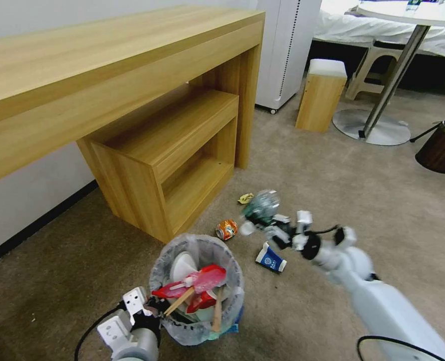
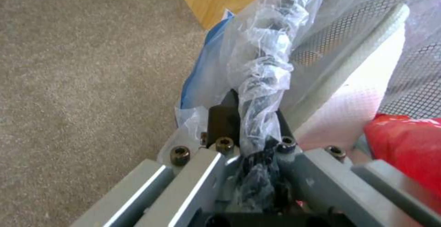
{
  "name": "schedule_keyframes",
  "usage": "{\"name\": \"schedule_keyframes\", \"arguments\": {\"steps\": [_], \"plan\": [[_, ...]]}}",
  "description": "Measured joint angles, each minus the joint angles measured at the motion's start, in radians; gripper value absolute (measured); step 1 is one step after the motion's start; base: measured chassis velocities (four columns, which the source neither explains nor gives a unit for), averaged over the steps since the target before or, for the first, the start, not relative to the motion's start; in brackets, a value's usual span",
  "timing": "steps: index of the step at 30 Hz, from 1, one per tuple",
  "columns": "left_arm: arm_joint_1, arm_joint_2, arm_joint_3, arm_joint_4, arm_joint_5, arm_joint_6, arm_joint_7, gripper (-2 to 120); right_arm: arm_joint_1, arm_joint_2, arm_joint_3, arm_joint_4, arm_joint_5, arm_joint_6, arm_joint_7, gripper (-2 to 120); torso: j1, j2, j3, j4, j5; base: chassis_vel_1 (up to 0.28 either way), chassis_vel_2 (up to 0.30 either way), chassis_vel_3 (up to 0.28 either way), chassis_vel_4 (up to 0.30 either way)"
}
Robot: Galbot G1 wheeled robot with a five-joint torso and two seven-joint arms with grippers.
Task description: Pick up the trash bin and place the garbage on the floor into it.
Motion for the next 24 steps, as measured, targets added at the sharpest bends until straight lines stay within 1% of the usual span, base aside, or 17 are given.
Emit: {"name": "schedule_keyframes", "arguments": {"steps": [5, 8, 13, 16, 17, 20, 21, 24], "plan": [[0.000, 0.002, 0.001, -0.003, 0.001, 0.000, 0.000, 1, 0.011, 0.017, -0.044, 0.000, -0.018, -0.003, 0.002, 10, 0.000, 0.000, 0.000, -0.0001, -0.0002, 0.000, 0.000, 0.000, 0.000], [0.005, 0.004, 0.008, -0.016, -0.002, 0.000, 0.000, 1, 0.008, 0.016, -0.066, 0.001, -0.070, -0.004, 0.005, 10, 0.000, 0.000, 0.000, -0.0002, -0.0001, 0.000, 0.000, 0.000, 0.000], [0.010, 0.006, 0.012, -0.028, -0.005, 0.000, 0.000, 1, -0.003, 0.007, -0.068, 0.000, -0.137, -0.005, 0.002, 10, 0.000, 0.000, 0.000, -0.0002, -0.0001, 0.000, 0.000, 0.000, 0.000], [0.019, 0.008, 0.015, -0.036, -0.005, 0.001, 0.000, 1, -0.012, -0.003, -0.058, -0.001, -0.170, -0.006, 0.002, 24, 0.000, 0.000, 0.000, -0.0002, -0.0001, 0.000, 0.000, 0.000, 0.000], [0.019, 0.008, 0.015, -0.036, -0.005, 0.001, 0.000, 1, -0.012, -0.003, -0.058, -0.001, -0.170, -0.006, 0.002, 24, 0.000, 0.000, 0.000, -0.0002, -0.0001, 0.000, 0.000, 0.000, 0.000], [0.026, 0.011, 0.016, -0.046, -0.005, 0.002, 0.000, 1, -0.024, -0.010, -0.048, 0.001, -0.175, -0.006, 0.003, 39, 0.000, 0.000, 0.000, -0.0002, 0.0000, 0.000, 0.000, 0.000, 0.000], [0.026, 0.011, 0.016, -0.046, -0.005, 0.002, 0.000, 1, -0.024, -0.010, -0.048, 0.001, -0.175, -0.006, 0.003, 39, 0.000, 0.000, 0.000, -0.0002, 0.0000, 0.000, 0.000, 0.000, 0.000], [0.029, 0.014, 0.008, -0.051, -0.004, 0.004, 0.000, 1, -0.032, -0.019, -0.028, 0.014, -0.175, -0.006, -0.001, 52, 0.000, 0.000, 0.000, -0.0002, 0.0001, 0.000, 0.000, 0.000, 0.000]]}}
